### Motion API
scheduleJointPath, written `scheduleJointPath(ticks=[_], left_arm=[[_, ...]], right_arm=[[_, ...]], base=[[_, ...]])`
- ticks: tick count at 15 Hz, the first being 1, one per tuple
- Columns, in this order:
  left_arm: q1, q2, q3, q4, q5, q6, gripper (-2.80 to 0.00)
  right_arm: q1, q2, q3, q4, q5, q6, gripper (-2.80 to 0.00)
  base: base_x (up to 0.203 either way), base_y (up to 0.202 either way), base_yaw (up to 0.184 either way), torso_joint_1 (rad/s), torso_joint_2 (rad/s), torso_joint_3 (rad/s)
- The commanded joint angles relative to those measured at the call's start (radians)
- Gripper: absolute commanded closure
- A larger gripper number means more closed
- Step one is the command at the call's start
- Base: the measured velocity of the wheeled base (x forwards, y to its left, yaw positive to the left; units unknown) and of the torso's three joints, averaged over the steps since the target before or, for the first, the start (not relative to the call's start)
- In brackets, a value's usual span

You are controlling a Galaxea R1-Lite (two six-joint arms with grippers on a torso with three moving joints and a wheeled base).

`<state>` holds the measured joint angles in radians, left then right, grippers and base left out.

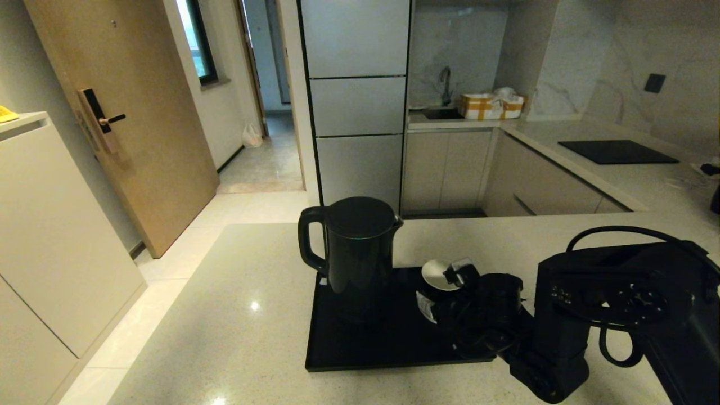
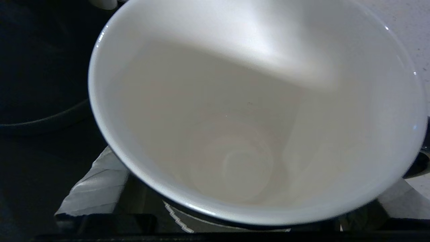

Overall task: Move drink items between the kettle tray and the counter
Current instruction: Pick up the tea cup, then place it on the right

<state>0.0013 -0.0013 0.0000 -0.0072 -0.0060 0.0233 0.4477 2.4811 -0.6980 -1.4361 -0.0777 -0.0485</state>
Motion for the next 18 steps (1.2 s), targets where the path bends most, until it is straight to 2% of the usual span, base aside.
scheduleJointPath(ticks=[1, 3, 6, 10, 12, 14, 16, 18], left_arm=[[0.0, 0.001, 0.0, 0.0, 0.0, 0.0, 0.0], [0.0, 0.001, 0.0, 0.0, 0.0, 0.0, 0.0], [0.0, 0.001, 0.0, 0.0, 0.0, 0.0, 0.0], [0.0, 0.001, 0.0, 0.0, 0.0, 0.0, 0.0], [0.0, 0.001, 0.0, 0.0, 0.0, 0.0, 0.0], [0.0, 0.001, 0.0, 0.0, 0.0, 0.0, 0.0], [0.0, 0.001, 0.0, 0.0, 0.0, 0.0, 0.0], [0.0, 0.001, 0.0, 0.0, 0.0, 0.0, 0.0]], right_arm=[[0.0, -0.059, 0.023, -0.004, -0.002, 0.001, 0.0], [0.0, -0.077, 0.037, 0.003, -0.002, 0.001, 0.0], [-0.013, -0.126, 0.055, 0.006, -0.07, 0.004, 0.0], [-0.043, -0.158, 0.1, 0.006, -0.073, 0.007, 0.0], [-0.099, -0.173, 0.147, 0.001, -0.075, 0.017, 0.0], [-0.201, -0.177, 0.198, -0.008, -0.075, 0.039, 0.0], [-0.248, -0.177, 0.228, -0.02, -0.074, 0.047, 0.0], [-0.342, -0.145, 0.263, -0.071, -0.064, 0.053, 0.0]], base=[[0.0, 0.0, 0.0, 0.0, 0.0, 0.0], [0.0, 0.0, 0.0, 0.0, 0.0, 0.0], [0.0, 0.0, 0.0, 0.0, 0.0, 0.0], [0.0, 0.0, 0.0, 0.0, 0.0, 0.0], [0.0, 0.0, 0.0, 0.0, 0.0, 0.0], [0.0, 0.0, 0.0, 0.0, 0.0, 0.0], [0.0, 0.0, 0.0, 0.0, 0.0, 0.0], [0.0, 0.0, 0.0, 0.0, 0.0, 0.0]])
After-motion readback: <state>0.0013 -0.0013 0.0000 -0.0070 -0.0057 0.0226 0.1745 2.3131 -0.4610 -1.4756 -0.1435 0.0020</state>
